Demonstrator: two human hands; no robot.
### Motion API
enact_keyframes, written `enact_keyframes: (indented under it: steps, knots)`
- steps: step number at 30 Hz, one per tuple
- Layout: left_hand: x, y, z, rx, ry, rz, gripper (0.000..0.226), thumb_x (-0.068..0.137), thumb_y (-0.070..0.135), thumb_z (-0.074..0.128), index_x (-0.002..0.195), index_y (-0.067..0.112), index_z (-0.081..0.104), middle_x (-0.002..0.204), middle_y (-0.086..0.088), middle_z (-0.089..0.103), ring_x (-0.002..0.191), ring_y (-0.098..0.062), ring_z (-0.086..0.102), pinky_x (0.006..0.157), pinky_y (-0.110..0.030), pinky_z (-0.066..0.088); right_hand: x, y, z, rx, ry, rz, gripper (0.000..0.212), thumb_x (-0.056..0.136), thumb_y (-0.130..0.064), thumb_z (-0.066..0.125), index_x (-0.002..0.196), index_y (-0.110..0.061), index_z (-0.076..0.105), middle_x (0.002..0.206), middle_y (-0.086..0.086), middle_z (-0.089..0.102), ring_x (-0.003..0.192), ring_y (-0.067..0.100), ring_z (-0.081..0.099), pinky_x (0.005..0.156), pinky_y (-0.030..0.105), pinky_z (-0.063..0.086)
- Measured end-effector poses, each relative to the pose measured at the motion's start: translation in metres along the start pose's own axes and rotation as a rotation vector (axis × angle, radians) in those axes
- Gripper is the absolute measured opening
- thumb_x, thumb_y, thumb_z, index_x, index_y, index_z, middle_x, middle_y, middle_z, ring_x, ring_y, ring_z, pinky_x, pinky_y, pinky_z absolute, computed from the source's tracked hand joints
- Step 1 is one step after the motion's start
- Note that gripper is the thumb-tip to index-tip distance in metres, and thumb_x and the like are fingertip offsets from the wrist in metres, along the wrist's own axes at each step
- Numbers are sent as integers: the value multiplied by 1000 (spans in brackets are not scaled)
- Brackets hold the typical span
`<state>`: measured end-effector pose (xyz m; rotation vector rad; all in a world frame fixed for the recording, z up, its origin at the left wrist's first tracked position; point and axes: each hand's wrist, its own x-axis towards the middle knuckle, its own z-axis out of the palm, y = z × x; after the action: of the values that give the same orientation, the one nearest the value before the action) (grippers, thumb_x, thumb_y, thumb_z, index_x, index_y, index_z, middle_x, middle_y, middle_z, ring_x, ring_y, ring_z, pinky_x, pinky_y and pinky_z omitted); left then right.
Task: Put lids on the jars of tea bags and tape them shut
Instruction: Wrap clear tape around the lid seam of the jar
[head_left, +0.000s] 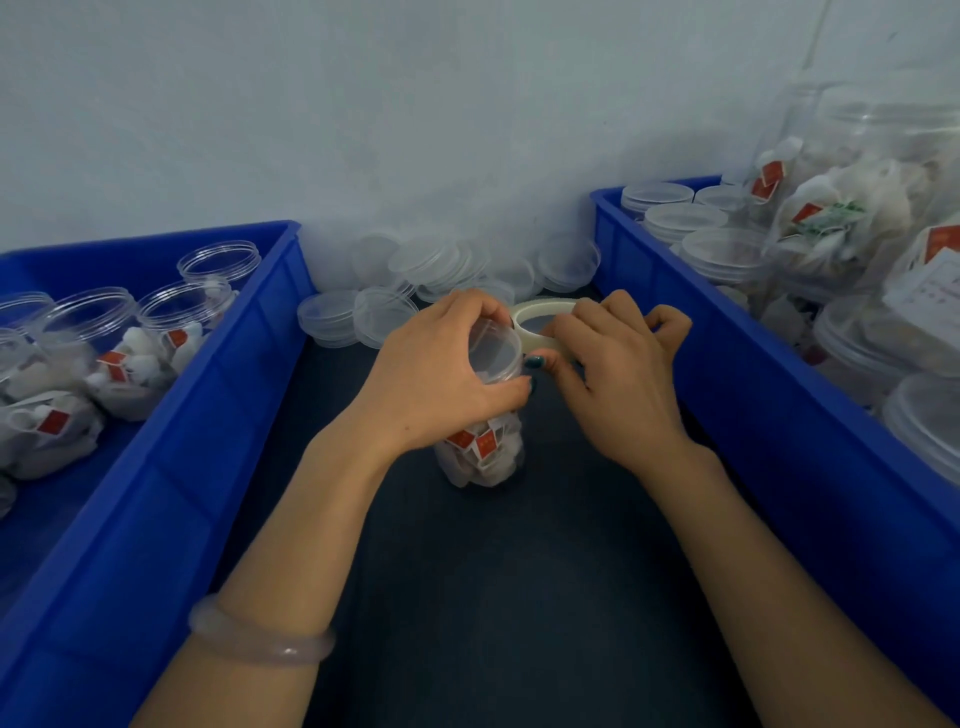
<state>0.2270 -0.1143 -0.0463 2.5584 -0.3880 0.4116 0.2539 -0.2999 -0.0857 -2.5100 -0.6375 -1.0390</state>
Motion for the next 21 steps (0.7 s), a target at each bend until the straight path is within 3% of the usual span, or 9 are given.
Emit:
enact_keyframes:
  steps: [3,7,10,14,15,18,19,21]
  knots:
    - [-1,-1,2,-4,36,-30,52,73,49,75,116,33,52,117,17,57,107,-6,54,85,-26,43,-1,-10,8,-21,-20,126,10,99,-26,58,95,-21,65,95,-5,57,96,23,49,76,34,11]
    - [1,1,9,43,73,-37,53,72,49,74,116,30,52,116,14,58,106,-9,55,85,-30,46,1,-25,20,-63,1,314,13,99,-19,49,89,-27,46,96,-6,42,104,19,33,75,32,7]
    - [2,5,11,74,52,-28,53,71,53,70,114,29,52,116,12,59,105,-10,55,84,-30,46,6,-26,25,-125,-4,398,18,98,-14,44,89,-27,37,96,-5,38,106,22,35,74,32,5]
    - [5,4,5,53,17,-48,51,72,49,72,115,28,53,116,13,59,105,-9,54,85,-30,45,14,-28,36,-138,-39,394,15,97,-15,45,90,-28,41,103,0,54,105,22,35,73,33,6]
    - [4,6,3,39,5,-39,49,72,47,73,114,29,54,115,14,59,104,-9,54,85,-30,46,18,-25,40,-149,-61,400,11,97,-18,43,93,-28,47,106,2,57,107,23,37,74,35,8]
    - [-11,11,2,-10,-66,43,50,67,55,68,111,37,54,109,20,59,99,-5,55,84,-30,48,42,0,39,-167,-224,584,28,104,-28,36,110,-19,62,118,9,62,119,30,42,88,45,27]
    - [-15,11,1,-22,-74,40,50,67,58,67,111,39,52,109,22,57,99,-2,54,83,-29,47,47,7,37,-124,-235,586,30,105,-30,34,107,-20,62,113,10,62,117,31,45,89,46,30]
    - [-13,6,-5,-42,-72,-7,48,73,60,69,113,41,50,113,23,56,103,-2,54,85,-30,48,49,7,39,-47,-210,394,30,101,-34,29,86,-26,53,93,3,56,102,27,47,82,44,27]
